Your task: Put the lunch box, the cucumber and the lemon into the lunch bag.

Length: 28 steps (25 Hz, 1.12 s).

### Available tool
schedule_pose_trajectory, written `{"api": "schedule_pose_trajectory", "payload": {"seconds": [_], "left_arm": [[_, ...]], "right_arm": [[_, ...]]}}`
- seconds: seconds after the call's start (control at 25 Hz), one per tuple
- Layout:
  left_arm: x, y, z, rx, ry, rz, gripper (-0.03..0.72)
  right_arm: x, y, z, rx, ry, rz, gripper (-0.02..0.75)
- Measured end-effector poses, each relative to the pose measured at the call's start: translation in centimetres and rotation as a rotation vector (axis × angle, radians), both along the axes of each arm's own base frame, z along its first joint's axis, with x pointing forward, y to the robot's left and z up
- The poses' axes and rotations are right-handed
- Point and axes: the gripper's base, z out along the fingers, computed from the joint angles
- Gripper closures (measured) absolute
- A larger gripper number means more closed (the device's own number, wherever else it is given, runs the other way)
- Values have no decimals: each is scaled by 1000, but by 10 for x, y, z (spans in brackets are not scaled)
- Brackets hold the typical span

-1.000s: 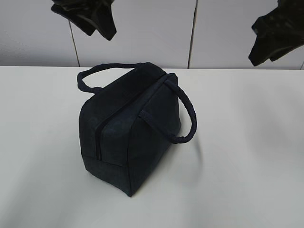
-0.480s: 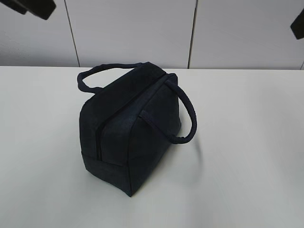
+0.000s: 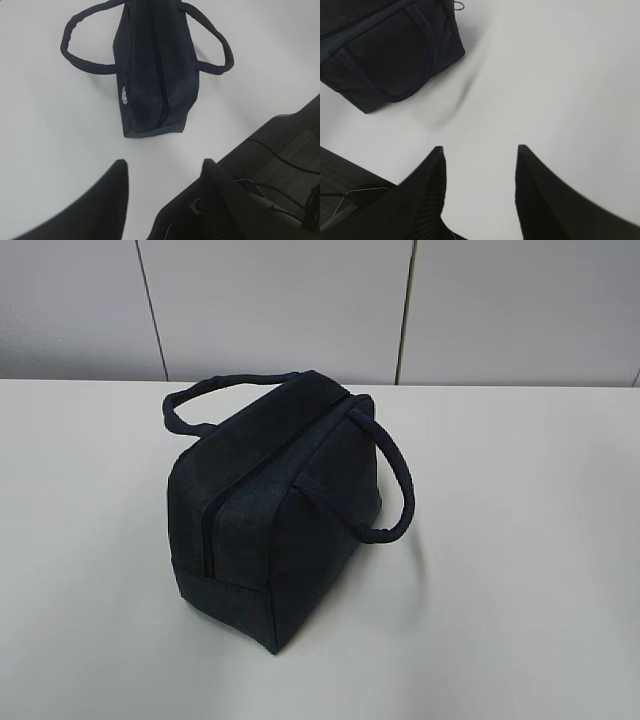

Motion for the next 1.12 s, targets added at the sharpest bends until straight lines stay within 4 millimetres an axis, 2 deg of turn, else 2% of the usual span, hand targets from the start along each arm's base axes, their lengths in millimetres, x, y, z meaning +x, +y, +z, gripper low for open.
{"api": "schedule_pose_trajectory", "payload": {"seconds": [0.24, 0.44, 0.8, 1.12], "left_arm": [[-50, 25, 2, -49, -87, -3, 397], [-84, 42, -3, -86, -148, -6, 398], [-124, 63, -40, -95, -184, -2, 398], [-142, 75, -85, -65, -181, 12, 418]], "right_arm": [[-45, -7, -8, 8, -47, -1, 397], [-82, -12, -17, 18, -102, 0, 397], [-130, -19, -50, 27, -149, -2, 397], [-162, -24, -73, 39, -216, -3, 397]]}}
